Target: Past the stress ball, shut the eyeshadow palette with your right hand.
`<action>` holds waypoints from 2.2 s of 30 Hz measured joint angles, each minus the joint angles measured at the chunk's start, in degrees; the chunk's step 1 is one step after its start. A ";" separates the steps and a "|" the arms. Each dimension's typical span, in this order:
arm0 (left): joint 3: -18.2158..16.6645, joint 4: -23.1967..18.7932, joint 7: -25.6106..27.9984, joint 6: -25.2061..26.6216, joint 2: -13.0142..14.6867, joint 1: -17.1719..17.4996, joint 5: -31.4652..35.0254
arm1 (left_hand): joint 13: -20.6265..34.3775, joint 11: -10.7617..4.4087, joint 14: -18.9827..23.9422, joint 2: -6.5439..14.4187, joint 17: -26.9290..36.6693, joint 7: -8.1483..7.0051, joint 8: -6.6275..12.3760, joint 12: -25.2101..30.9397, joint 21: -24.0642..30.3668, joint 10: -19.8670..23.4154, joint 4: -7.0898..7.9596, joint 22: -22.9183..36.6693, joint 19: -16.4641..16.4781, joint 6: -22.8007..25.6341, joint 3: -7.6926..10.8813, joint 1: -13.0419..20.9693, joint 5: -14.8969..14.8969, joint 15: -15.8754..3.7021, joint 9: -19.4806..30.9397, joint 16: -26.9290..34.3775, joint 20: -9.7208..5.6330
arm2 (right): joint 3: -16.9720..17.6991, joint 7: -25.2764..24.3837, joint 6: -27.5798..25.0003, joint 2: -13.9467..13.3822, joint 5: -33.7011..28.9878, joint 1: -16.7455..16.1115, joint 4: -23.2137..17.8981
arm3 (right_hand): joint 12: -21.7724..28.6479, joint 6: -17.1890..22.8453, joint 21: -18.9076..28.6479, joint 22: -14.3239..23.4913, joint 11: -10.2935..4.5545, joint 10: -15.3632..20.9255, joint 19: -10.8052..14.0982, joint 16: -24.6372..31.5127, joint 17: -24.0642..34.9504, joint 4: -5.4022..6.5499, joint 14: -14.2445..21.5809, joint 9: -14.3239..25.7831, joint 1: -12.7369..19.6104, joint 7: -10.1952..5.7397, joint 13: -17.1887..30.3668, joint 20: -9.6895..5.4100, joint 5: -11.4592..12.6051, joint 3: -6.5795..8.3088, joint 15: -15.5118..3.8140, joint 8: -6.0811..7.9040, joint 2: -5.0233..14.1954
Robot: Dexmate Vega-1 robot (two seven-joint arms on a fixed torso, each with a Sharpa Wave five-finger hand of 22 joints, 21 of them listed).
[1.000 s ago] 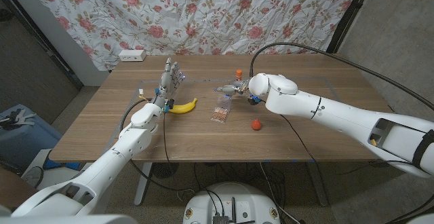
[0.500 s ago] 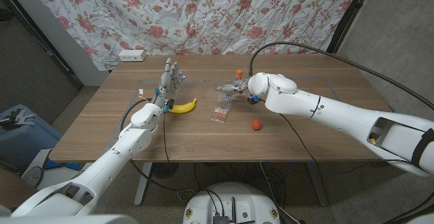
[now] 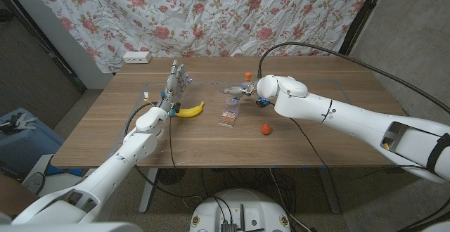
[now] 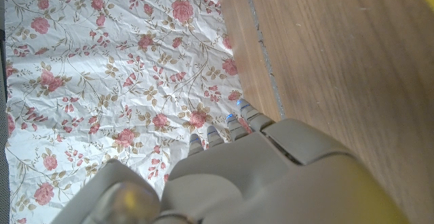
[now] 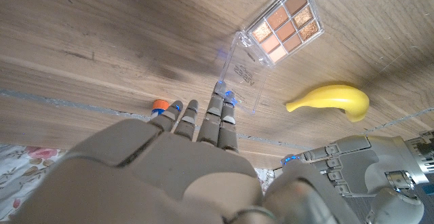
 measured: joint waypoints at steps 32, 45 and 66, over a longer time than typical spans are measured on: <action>0.00 -0.02 0.00 0.00 0.00 0.00 0.00 | 0.00 0.00 0.00 0.00 0.00 0.00 0.00 0.00 0.00 0.00 0.00 0.00 0.00 0.00 0.00 0.00 0.00 0.00 0.00 0.00 0.00 | 1.63 -2.23 0.39 -0.48 0.09 -1.78 -1.54 | 2.07 7.06 0.22 -0.11 -0.18 7.78 1.44 0.94 -1.32 -0.73 3.75 -0.02 0.91 -1.11 0.79 0.23 1.23 0.38 -1.09 1.87 0.90; 0.00 -0.03 0.00 0.00 0.00 0.00 0.00 | 0.00 0.00 0.00 0.00 0.00 0.00 0.00 0.00 0.00 0.00 0.00 0.00 0.00 0.00 0.00 0.00 0.00 0.00 0.00 0.00 0.00 | 2.43 -2.52 1.12 -1.06 0.62 -2.37 -2.37 | 2.07 8.31 0.22 -0.11 -0.20 8.81 1.44 0.94 -1.60 -0.94 4.87 -0.02 0.90 -1.30 1.05 0.23 1.45 0.65 -1.19 2.11 0.90; 0.00 -0.04 -0.01 0.00 0.00 0.01 0.00 | 0.00 0.00 0.00 0.00 0.00 0.00 0.00 0.00 0.00 0.00 0.00 0.00 0.00 0.00 0.00 0.00 0.00 0.00 0.00 0.00 0.00 | 3.62 -3.01 2.22 -2.68 0.82 -4.29 -5.22 | 2.07 8.69 0.21 -0.10 -0.41 9.01 1.44 0.94 -1.85 -1.18 5.38 -0.02 0.90 -1.33 1.33 0.24 1.45 0.89 -1.30 2.11 0.90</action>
